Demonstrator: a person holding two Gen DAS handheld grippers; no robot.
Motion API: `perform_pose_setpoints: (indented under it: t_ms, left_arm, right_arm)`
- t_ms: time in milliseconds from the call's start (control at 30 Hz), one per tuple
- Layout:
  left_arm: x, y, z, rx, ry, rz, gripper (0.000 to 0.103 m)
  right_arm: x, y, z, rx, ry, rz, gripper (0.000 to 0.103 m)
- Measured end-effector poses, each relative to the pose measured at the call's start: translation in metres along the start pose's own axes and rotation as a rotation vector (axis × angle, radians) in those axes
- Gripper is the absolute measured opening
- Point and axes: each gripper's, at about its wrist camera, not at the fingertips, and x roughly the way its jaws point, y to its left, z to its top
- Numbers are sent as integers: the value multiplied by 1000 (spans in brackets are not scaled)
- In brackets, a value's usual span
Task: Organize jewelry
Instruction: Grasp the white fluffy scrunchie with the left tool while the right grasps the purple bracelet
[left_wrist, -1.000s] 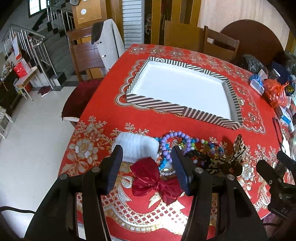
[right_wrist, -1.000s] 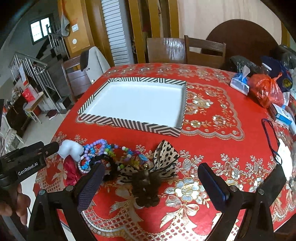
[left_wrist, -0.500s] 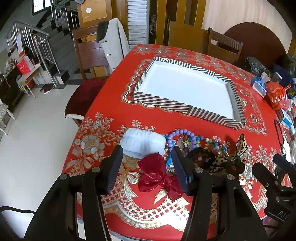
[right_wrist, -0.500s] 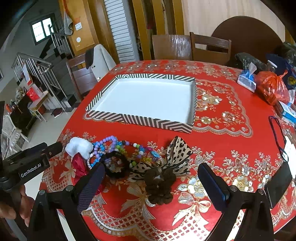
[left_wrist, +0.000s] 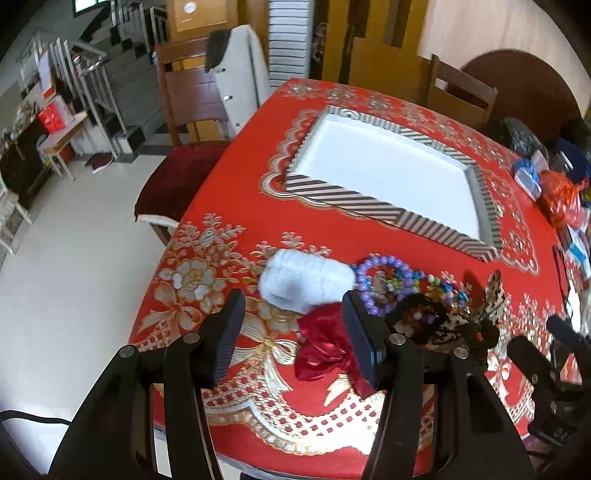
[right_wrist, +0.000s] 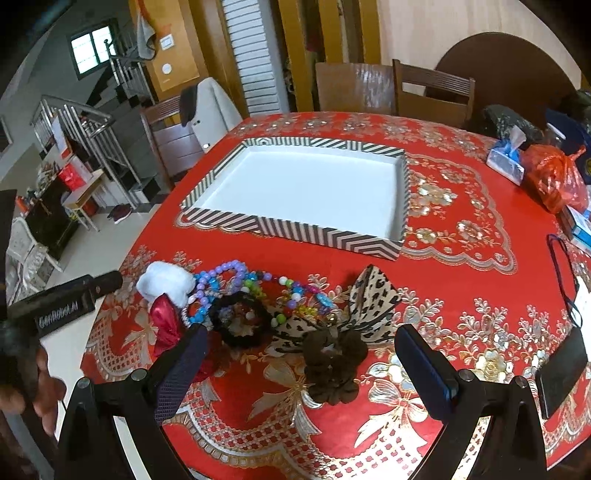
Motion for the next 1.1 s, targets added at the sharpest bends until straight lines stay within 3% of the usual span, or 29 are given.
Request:
perform_pose_setpoints:
  t_ms: [267, 467, 700, 1100]
  left_arm:
    - [9, 34, 6, -106, 37, 8, 54]
    - [18, 39, 10, -137, 82, -28, 54]
    - [32, 44, 20, -176, 136, -102, 64]
    - [66, 53, 32, -262, 221, -125, 66]
  right_arm:
    - [8, 11, 1, -35, 27, 41, 101]
    - [12, 17, 2, -53, 38, 74, 101]
    - [18, 23, 3, -70, 55, 100, 101]
    - [29, 19, 21, -62, 63, 98, 101]
